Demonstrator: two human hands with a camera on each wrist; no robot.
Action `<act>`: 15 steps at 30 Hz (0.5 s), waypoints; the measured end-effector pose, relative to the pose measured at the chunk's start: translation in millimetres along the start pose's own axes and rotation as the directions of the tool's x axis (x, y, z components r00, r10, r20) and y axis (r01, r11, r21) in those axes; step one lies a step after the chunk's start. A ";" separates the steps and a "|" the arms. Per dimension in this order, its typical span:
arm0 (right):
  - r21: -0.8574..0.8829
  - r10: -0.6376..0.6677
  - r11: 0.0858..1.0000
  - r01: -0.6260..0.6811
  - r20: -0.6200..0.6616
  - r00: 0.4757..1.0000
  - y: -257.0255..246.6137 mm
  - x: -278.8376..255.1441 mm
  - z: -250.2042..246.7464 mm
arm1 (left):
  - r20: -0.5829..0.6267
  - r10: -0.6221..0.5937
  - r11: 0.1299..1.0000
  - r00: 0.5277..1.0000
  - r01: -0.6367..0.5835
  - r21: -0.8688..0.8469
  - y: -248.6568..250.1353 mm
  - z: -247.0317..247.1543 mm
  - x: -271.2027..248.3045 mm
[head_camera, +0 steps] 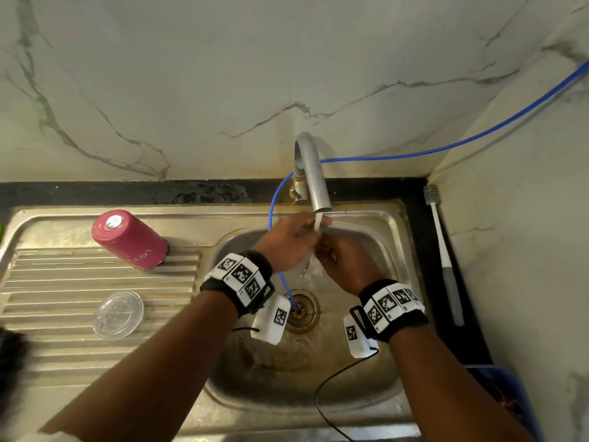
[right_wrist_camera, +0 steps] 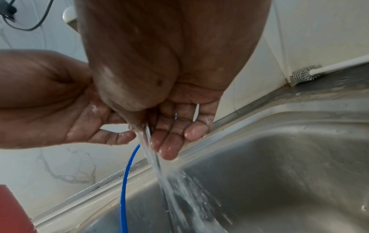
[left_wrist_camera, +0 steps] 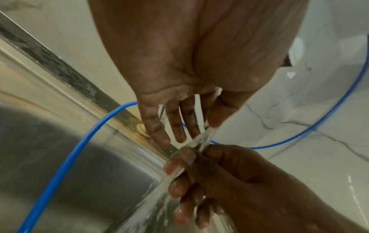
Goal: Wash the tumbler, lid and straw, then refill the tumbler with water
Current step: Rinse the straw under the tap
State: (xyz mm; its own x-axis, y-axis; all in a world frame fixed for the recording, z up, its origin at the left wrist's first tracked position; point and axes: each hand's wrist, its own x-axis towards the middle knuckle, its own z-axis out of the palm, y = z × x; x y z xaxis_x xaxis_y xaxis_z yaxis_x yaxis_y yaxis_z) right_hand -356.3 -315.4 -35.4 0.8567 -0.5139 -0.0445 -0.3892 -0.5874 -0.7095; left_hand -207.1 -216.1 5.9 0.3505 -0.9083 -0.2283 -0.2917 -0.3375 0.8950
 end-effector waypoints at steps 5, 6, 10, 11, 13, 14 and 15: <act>-0.006 -0.035 0.999 0.035 0.014 0.999 -1.7 -3.2 -1.2 | -0.040 0.117 0.993 0.992 -0.118 -0.028 -11.0 5.3 -16.9; 0.012 -0.034 0.999 0.034 0.013 0.999 -2.8 -4.4 -1.1 | -0.063 0.137 0.990 0.989 -0.139 -0.026 -10.6 5.8 -18.5; 0.059 0.020 0.998 -0.022 0.033 0.999 -9.7 -6.6 -1.6 | -0.116 0.151 0.987 0.982 -0.156 -0.040 -2.5 6.3 -21.4; 0.052 0.037 0.998 -0.039 0.040 0.999 -12.2 -6.9 -2.0 | -0.140 0.149 0.988 0.979 -0.153 -0.016 -0.1 6.3 -20.9; 0.053 0.064 0.996 -0.067 0.055 0.996 -13.7 -6.1 -2.0 | -0.187 0.136 0.991 0.973 -0.135 0.014 2.9 5.0 -19.8; 0.056 0.070 0.996 -0.074 0.062 0.996 -14.0 -5.7 -1.5 | -0.205 0.129 0.992 0.970 -0.126 0.030 3.4 5.0 -19.0; 0.052 0.067 0.996 -0.071 0.073 0.995 -15.0 -5.2 -1.0 | -0.218 0.124 0.992 0.968 -0.116 0.052 3.9 5.1 -18.4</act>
State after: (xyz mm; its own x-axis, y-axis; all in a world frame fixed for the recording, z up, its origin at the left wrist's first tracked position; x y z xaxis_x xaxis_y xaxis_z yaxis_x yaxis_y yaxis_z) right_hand -355.2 -304.5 -23.7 0.8509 -0.5054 -0.1431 -0.4310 -0.5162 -0.7401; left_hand -219.2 -201.9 11.6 0.4970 -0.8674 -0.0264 -0.3760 -0.2427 0.8943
